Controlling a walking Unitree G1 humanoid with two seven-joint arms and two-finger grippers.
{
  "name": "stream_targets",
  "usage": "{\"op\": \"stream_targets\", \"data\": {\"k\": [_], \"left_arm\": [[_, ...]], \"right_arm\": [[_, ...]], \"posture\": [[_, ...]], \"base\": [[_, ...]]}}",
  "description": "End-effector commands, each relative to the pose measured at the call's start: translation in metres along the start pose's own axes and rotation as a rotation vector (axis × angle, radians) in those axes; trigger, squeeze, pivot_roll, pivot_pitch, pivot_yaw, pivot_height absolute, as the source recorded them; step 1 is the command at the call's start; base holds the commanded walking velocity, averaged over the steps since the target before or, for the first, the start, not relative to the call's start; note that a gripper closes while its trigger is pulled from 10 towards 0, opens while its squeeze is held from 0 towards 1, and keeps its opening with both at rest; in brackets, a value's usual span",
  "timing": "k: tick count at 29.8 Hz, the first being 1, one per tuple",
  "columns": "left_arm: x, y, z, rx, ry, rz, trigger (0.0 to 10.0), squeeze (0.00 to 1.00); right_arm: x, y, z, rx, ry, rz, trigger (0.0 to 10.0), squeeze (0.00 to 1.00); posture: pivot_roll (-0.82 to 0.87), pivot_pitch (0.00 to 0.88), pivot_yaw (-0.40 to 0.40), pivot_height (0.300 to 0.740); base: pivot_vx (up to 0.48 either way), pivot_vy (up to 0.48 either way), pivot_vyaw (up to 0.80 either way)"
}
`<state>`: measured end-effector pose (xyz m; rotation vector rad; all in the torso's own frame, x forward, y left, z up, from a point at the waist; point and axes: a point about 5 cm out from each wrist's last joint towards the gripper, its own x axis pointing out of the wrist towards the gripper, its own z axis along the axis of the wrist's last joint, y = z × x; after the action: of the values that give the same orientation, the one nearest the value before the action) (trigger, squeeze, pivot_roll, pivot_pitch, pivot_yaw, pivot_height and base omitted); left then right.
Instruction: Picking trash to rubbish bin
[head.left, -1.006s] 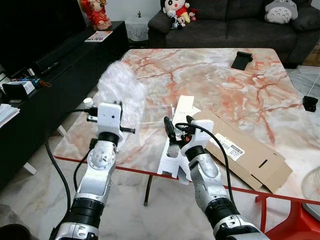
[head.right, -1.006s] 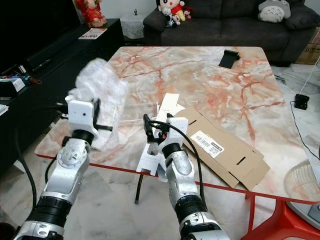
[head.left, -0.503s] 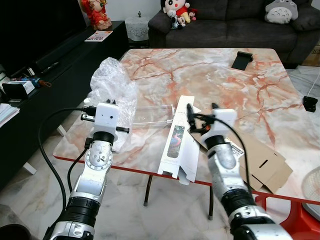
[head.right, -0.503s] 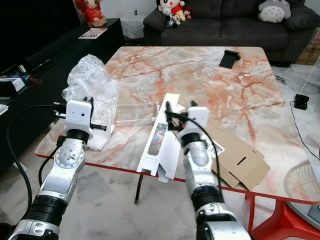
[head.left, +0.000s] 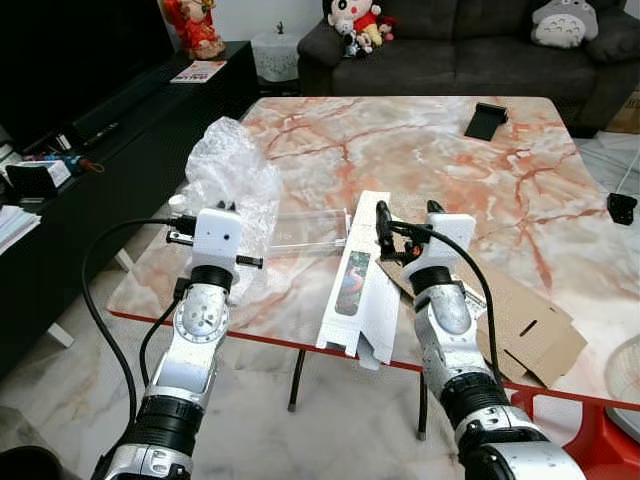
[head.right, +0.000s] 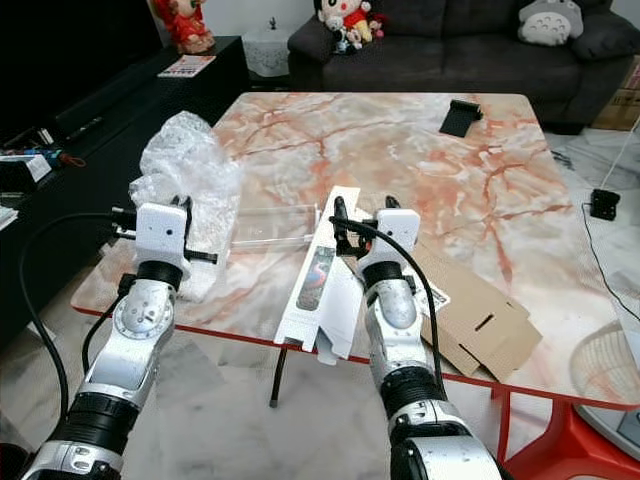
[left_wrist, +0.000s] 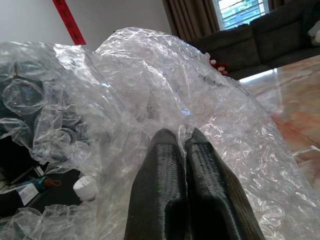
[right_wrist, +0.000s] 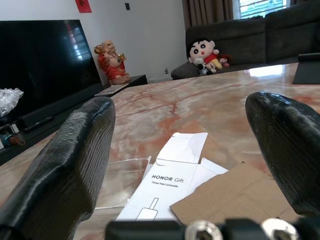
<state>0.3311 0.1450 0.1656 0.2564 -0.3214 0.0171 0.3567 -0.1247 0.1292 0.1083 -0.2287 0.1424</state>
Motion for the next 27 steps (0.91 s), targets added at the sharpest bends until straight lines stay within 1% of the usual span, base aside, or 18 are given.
{"op": "stream_targets", "data": {"k": [1,27], "left_arm": [[-0.0009,0.0022,-0.0015,-0.005,0.004,-0.004,10.0,0.00],[-0.0022,-0.0002,-0.0019,-0.015,0.006,-0.017,10.0,0.00]], "right_arm": [[0.0018,0.0046,-0.0003,0.005,0.004,0.017,10.0,0.00],[-0.0007,0.0038,-0.0048,0.011,0.025,0.010,10.0,0.00]], "posture": [[0.06,0.033,0.095,0.740],[0.07,0.035,0.091,0.740]], "base": [[0.000,0.000,0.00],[0.000,0.000,0.00]]}}
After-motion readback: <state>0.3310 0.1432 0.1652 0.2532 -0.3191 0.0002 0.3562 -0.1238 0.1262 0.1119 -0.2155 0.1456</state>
